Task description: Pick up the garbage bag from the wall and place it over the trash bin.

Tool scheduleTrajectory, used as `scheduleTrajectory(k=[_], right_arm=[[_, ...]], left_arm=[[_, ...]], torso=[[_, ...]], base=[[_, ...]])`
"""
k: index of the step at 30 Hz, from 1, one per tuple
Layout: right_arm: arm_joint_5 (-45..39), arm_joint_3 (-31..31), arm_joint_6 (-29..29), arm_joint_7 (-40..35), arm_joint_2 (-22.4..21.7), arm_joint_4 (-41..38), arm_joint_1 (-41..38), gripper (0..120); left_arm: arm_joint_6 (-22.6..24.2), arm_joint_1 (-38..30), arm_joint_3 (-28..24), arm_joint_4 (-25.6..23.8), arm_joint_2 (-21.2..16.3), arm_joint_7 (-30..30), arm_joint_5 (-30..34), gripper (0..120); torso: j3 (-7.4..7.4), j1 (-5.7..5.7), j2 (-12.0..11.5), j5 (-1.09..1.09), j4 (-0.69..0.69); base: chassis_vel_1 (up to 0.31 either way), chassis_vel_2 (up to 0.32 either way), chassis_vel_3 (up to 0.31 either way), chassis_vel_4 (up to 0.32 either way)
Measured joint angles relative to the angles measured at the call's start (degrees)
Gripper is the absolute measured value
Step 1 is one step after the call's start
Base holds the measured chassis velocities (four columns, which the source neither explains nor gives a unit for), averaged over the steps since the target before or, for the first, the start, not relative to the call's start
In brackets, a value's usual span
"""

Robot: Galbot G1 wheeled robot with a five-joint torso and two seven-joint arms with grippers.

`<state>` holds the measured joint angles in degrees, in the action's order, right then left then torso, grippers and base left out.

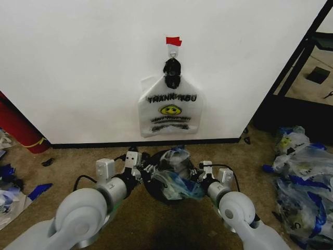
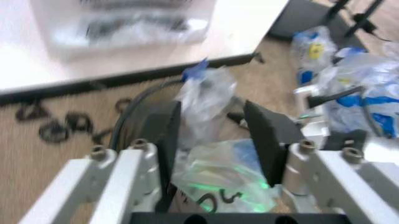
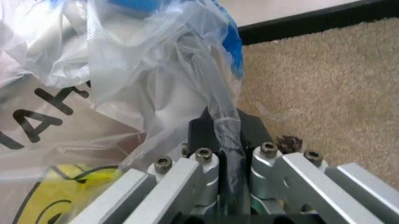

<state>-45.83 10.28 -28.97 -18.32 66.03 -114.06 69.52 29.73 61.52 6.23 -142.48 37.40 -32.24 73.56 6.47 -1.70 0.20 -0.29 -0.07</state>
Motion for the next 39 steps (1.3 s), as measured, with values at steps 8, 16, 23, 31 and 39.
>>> scheduleTrajectory(k=[8,16,23,31,39], right_arm=[[3.40,-1.27,1.47,1.78,0.19,0.61,-0.58,0],[4.66,-1.32,1.91,2.63,0.10,0.67,-0.05,0],[4.83,-1.23,1.92,3.15,-0.09,0.61,0.28,0],[4.22,-1.25,1.86,3.22,-0.34,0.68,-0.33,0],[3.45,-1.33,1.69,2.98,-0.49,0.50,-0.54,0]], left_arm=[[-0.10,-9.00,-4.69,1.32,-0.62,3.10,-0.25,67],[2.06,-27.98,-20.06,13.56,4.20,4.31,2.36,98],[4.56,-36.53,-29.05,23.54,5.42,7.59,4.25,93],[4.68,-37.08,-29.73,26.03,5.00,8.65,3.15,65],[4.67,-35.80,-30.07,27.03,4.33,9.80,1.30,35]], torso=[[0.00,0.00,0.00,0.00,0.02],[0.01,-0.01,0.00,0.01,-0.05],[0.01,-0.01,0.00,-0.01,0.00],[0.01,-0.01,0.00,0.00,0.00],[0.01,0.00,0.00,-0.01,-0.01]], base=[[0.000,0.000,0.000,0.000],[0.000,0.000,0.000,0.000],[0.000,0.000,0.000,0.000],[0.000,0.000,0.000,0.000],[0.000,0.000,0.000,0.000]])
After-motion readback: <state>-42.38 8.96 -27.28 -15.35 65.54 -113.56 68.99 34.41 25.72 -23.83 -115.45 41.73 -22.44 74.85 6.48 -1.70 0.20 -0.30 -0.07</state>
